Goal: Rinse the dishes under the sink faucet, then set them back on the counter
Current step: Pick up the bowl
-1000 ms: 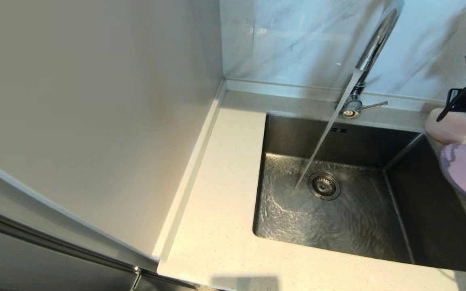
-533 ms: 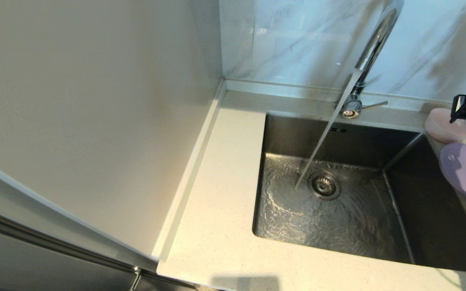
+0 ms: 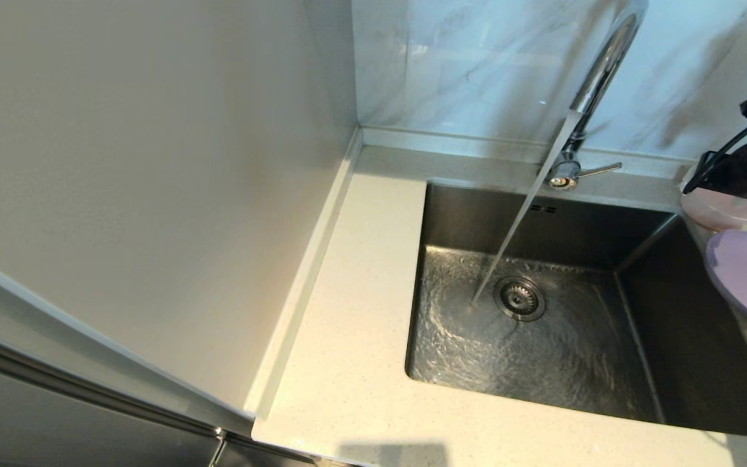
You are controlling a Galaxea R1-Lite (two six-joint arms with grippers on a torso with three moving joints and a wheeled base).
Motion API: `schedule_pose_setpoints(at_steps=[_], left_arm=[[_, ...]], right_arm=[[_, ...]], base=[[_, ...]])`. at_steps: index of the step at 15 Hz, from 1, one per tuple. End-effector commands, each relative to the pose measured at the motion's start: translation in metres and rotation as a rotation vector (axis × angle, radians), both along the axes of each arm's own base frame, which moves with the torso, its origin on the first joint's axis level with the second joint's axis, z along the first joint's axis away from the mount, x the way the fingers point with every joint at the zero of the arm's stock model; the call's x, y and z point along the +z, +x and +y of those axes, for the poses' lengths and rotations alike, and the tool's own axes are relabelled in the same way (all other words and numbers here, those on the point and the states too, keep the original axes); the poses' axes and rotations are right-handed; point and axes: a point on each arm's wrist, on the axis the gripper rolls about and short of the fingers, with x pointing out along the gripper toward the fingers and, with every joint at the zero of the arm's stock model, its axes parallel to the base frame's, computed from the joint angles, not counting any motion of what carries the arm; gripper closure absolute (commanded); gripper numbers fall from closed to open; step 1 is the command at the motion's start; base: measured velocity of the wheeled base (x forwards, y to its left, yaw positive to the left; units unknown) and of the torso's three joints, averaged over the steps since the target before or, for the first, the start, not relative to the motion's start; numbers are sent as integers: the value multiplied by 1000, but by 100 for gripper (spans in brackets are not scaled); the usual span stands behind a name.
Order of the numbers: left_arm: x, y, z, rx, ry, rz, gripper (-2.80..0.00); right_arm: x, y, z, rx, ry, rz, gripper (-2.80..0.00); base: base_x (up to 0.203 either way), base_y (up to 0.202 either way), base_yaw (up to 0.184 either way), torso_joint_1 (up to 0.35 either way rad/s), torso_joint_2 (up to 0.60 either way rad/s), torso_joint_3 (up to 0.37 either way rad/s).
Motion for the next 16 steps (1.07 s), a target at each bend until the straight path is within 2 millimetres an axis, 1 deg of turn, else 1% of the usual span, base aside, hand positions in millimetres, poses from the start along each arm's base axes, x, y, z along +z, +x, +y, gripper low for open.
schedule_pose_setpoints(at_steps=[1,3,5,8,11,14,16], left_arm=[[0,0,0,0,0,0,0],[0,0,0,0,0,0,0],[0,0,0,0,0,0,0],[0,0,0,-1,0,0,0],[0,0,0,0,0,0,0],[0,0,0,0,0,0,0],[0,0,0,0,0,0,0]], right_arm=[[-13,12,5,-22,18,12,-280],[-24,18,4,-39,32,25,-280],[-29,23,3,-57,23,31,-280],[-28,32,-1,-105,-28,-47,-280],[-34,38,-3,-88,-69,-32,-280],[-36,40,-5,-29,-99,-7,-280],[-37,40,-11,0,-136,1,-280]], base=[[0,0,0,0,0,0],[0,0,0,0,0,0],[0,0,0,0,0,0],[0,0,0,0,0,0],[0,0,0,0,0,0],[0,0,0,0,0,0],[0,0,0,0,0,0]])
